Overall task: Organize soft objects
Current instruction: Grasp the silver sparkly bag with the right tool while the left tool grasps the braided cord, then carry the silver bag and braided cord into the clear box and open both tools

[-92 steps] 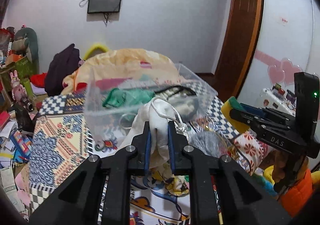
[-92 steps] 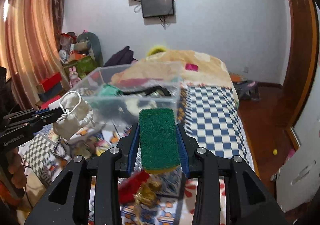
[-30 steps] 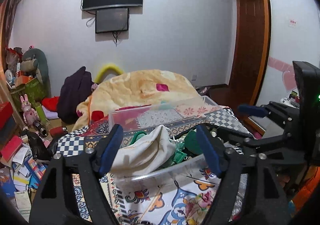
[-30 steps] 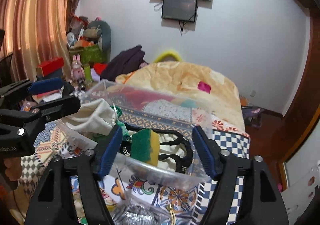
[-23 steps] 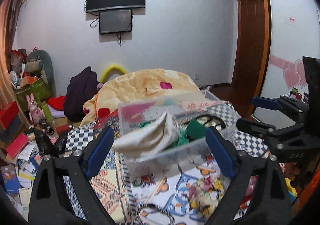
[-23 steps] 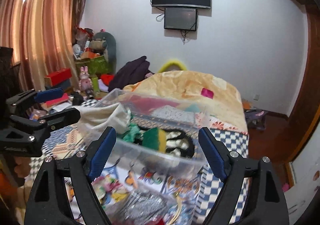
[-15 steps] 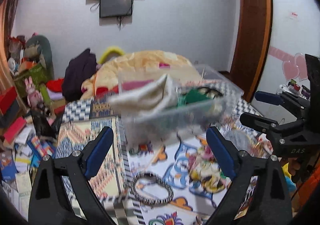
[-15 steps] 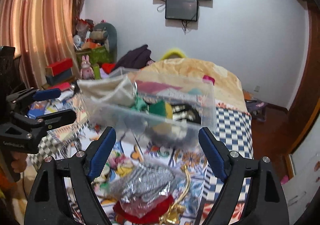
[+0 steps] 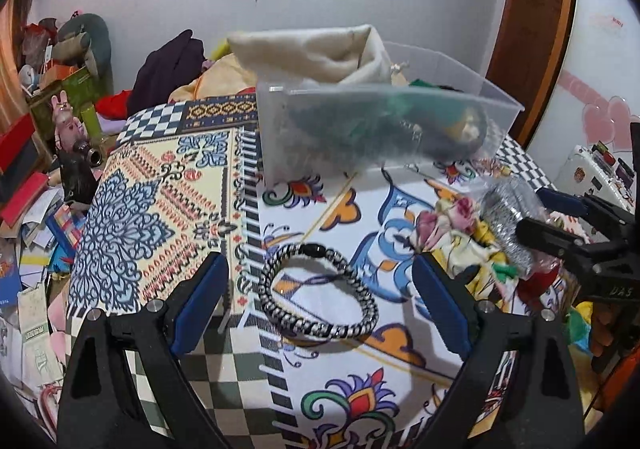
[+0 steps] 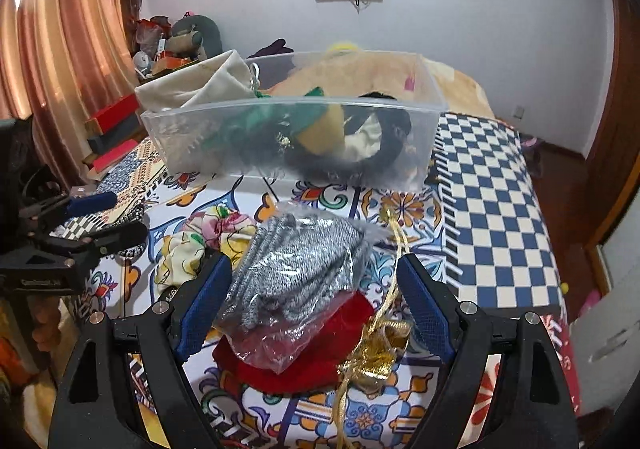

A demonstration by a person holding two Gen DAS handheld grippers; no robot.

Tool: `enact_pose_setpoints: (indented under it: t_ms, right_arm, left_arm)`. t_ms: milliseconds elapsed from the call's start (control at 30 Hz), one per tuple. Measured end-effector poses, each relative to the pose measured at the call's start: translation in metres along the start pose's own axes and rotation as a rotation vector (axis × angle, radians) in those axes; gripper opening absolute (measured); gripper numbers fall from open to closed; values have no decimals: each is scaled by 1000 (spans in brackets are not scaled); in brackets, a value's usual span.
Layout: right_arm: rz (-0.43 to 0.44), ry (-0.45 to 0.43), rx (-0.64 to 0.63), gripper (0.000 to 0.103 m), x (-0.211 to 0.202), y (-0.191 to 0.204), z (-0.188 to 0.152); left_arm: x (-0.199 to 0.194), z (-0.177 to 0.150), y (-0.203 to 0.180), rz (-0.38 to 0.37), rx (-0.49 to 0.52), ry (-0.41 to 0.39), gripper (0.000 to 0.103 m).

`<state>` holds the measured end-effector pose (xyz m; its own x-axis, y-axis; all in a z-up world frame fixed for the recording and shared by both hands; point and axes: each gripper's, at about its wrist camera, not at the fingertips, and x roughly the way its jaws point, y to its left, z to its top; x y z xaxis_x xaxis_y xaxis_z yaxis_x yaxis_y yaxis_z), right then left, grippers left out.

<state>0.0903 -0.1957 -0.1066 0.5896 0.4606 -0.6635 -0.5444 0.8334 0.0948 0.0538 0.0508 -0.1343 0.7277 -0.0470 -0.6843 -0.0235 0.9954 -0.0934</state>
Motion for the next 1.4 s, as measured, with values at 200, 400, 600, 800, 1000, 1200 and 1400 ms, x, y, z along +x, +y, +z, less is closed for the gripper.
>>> enact_pose_setpoints:
  t_ms: [200, 400, 600, 800, 1000, 1200, 1400]
  right_arm:
    - [38, -2, 10, 56, -3, 2, -4]
    - [63, -5, 36, 38, -4, -2, -3]
    - [66, -25, 27, 28, -7, 0, -2]
    - [68, -68, 40, 25, -20, -1, 5]
    - [65, -126, 35, 25, -33, -4, 20]
    - [33, -175, -1, 25, -38, -4, 42]
    - [20, -249, -41, 25, -43, -3, 68]
  left_arm:
    - [6, -4, 5, 16, -7, 6, 71]
    - [5, -5, 4, 14, 14, -18, 47]
    - [4, -5, -1, 1, 23, -23, 30]
    - [-4, 0, -3, -29, 23, -36, 25]
    - [-23, 14, -8, -51, 28, -91, 25]
    - [-34, 43, -17, -71, 55, -159, 25]
    - [-35, 80, -27, -94, 73, -237, 25]
